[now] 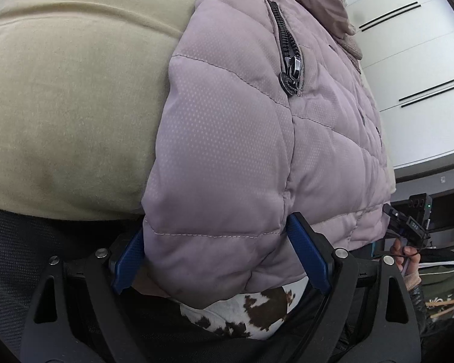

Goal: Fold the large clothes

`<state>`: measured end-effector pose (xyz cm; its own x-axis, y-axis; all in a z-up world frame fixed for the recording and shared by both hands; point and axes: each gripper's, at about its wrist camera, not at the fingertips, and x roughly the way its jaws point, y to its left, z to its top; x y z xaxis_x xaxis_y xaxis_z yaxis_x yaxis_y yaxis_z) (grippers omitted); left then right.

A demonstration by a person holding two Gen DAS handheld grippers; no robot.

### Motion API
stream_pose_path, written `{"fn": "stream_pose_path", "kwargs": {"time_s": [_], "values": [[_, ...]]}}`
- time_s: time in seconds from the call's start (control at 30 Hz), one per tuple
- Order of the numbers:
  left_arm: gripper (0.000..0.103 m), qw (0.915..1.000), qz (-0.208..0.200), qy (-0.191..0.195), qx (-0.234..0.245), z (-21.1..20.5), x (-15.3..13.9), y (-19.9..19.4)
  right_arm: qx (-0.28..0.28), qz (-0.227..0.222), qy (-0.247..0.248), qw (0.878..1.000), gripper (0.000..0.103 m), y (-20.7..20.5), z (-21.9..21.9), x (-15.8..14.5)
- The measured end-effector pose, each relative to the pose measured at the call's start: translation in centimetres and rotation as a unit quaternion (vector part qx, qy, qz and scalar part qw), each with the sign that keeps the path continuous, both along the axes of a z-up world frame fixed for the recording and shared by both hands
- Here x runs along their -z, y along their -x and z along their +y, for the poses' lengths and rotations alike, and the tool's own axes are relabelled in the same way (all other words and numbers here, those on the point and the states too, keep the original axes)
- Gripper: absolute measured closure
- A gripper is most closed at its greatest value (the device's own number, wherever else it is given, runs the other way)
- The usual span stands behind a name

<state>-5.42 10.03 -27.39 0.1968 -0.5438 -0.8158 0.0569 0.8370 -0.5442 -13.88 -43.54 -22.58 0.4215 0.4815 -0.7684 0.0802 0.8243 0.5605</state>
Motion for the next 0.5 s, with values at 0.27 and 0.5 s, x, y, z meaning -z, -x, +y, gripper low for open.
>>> {"fn": "stream_pose_path", "kwargs": {"time_s": [0.27, 0.5], "values": [[0.036, 0.9996, -0.008, 0.022, 0.018, -0.5, -0.3, 0.1, -0.004, 0.0, -0.014, 1.0, 0.054, 0.5, -0.6, 0.2], [0.031, 0.9987, 0.015, 0.049, 0.003, -0.3, 0.8, -0.1, -0.006, 0.002, -0.022, 1.0, 0.059, 0.8, -1.4, 0.1]]}}
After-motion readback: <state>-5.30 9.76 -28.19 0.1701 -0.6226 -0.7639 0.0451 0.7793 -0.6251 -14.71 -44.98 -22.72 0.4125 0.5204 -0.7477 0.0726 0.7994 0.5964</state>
